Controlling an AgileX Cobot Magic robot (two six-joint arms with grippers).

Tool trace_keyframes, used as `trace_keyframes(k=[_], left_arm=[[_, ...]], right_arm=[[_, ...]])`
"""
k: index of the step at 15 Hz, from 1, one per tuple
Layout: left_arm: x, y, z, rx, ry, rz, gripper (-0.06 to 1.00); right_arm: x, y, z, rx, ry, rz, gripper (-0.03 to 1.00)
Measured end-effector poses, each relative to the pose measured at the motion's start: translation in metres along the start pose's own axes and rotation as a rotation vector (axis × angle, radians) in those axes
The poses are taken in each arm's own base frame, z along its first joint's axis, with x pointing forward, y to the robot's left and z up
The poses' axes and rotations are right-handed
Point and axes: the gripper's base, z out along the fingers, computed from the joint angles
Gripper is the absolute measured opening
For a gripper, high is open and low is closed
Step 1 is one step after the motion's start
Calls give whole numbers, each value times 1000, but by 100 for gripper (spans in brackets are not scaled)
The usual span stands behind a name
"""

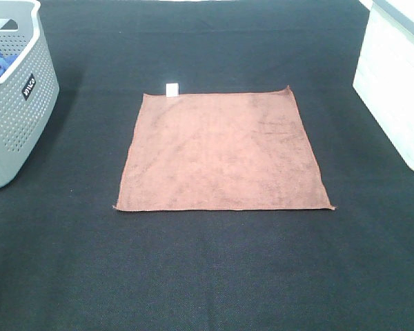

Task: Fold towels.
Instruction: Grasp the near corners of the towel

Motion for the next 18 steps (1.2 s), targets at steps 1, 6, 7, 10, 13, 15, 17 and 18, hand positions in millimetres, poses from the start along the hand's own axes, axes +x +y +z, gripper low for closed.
trace_keyframes(k=[1,6,7,10,13,15,17,18], left_arm=[[0,0,0,0,0,0,68],[14,15,105,118,392,-139,68],[20,18,131,174,460,-150,68],[19,23,182,281,536,-228,68],[21,34,223,288,591,-273,68],[26,38,244,282,626,-284,68],[41,32,269,264,683,-268,68],[41,32,269,264,683,-268,68]], right_arm=[[0,0,0,0,0,0,80],[-9,-1,83,-46,308,153,79],[-16,0,106,-66,373,165,79],[-28,-1,152,-92,475,204,79],[-33,-3,195,-105,551,217,79],[-35,-4,225,-134,586,208,79],[-29,-5,248,-154,627,209,79],[-29,-5,248,-154,627,209,79]])
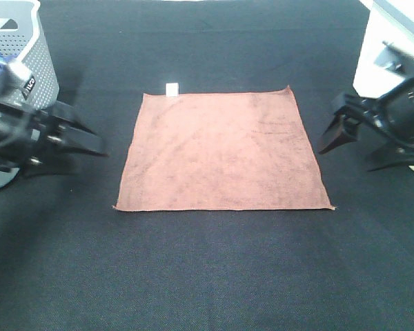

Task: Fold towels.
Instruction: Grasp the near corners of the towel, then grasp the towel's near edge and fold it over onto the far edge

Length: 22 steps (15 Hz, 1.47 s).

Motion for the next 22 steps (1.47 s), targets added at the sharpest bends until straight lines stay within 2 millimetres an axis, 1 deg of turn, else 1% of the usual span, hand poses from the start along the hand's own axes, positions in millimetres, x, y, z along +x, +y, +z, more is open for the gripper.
trace_keyframes(k=[2,3,4,8,9,11,12,13,14,15,16,17,19,20,21,22], left_arm=[[-3,7,19,-63,14,5,68],[-4,10,26,-72,26,-4,68],[-7,17,36,-77,41,-18,68],[-11,31,58,-88,77,-49,68],[-12,31,69,-87,91,-40,68],[-12,28,86,-76,117,-25,68],[-14,22,94,-67,121,-16,68],[-17,18,101,-57,122,-22,68],[-17,18,101,-57,122,-22,68],[-18,10,110,-45,128,-15,67],[-18,8,115,-41,133,-18,62],[-17,9,119,-47,139,-51,44],[-15,11,120,-59,152,-64,14],[-15,10,120,-60,154,-64,3],[-14,10,121,-59,159,-65,0],[-14,10,121,-59,159,-65,0]], right_arm=[[-7,-6,24,-7,46,-11,79],[-12,-9,33,-7,60,-13,79],[-16,-13,47,-5,87,-15,79],[-24,-22,78,-9,151,-24,79],[-25,-24,85,-10,163,-27,79],[-29,-24,91,-20,176,-31,78],[-29,-23,92,-25,176,-30,76],[-29,-21,96,-31,182,-36,75],[-29,-21,96,-31,182,-36,75],[-28,-13,101,-41,180,-54,72],[-27,-9,104,-49,178,-48,67],[-27,-10,106,-51,176,-32,53],[-27,-15,110,-45,178,-5,21],[-27,-17,110,-41,177,20,5],[-27,-20,110,-41,178,49,0],[-27,-20,110,-41,178,49,0]])
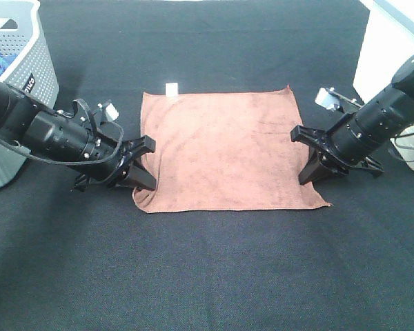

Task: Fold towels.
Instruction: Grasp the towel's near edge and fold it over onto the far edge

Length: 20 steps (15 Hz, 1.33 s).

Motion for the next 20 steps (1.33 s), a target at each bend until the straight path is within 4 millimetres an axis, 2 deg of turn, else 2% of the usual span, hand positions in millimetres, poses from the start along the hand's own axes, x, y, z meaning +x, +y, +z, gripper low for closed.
trace_keyframes(k=[3,6,7,10,13,15,17,18,19,20], left_arm=[[2,-6,-9,-11,40,27,0],[4,-19,-36,-70,53,60,0],[18,-18,-44,-87,93,47,0],[47,-11,-53,-111,144,10,0],[59,-11,-60,-118,148,7,0],[51,-14,-65,-128,75,27,0],[36,-21,-71,-133,-21,80,0],[21,-26,-75,-147,-97,118,0],[16,-28,-76,-153,-124,128,0],[2,-34,-81,-161,-193,153,0]], right_arm=[[2,-1,-9,-3,11,18,0],[5,11,-32,-35,31,-15,0],[10,15,-40,-51,54,-14,0],[33,16,-42,-54,106,16,0],[52,11,-40,-41,138,38,0],[47,12,-43,-34,85,15,0],[33,16,-50,-31,20,-17,0],[16,21,-59,-36,-45,-42,0],[9,24,-62,-40,-66,-50,0],[-11,29,-67,-48,-121,-71,0]])
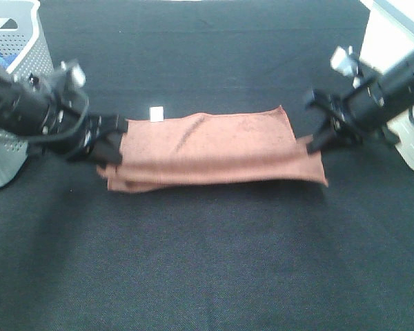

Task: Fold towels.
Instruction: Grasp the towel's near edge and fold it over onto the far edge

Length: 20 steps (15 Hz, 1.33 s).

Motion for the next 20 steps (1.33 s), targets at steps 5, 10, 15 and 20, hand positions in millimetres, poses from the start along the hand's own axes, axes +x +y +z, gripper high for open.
trace_keyframes(k=[5,10,15,20], left_arm=[[-46,-7,14,8,-113,38,0],[-69,-1,43,-14,-141,73,0],[-82,10,67,-40,-159,21,0],[-85,12,72,-42,-164,22,51]], right_arm=[[-63,4,14,-35,-77,-42,0],[-93,-5,39,-22,-83,-48,0],[-107,-13,58,-17,-95,-55,0],[-106,-16,64,-15,-91,-31,44]])
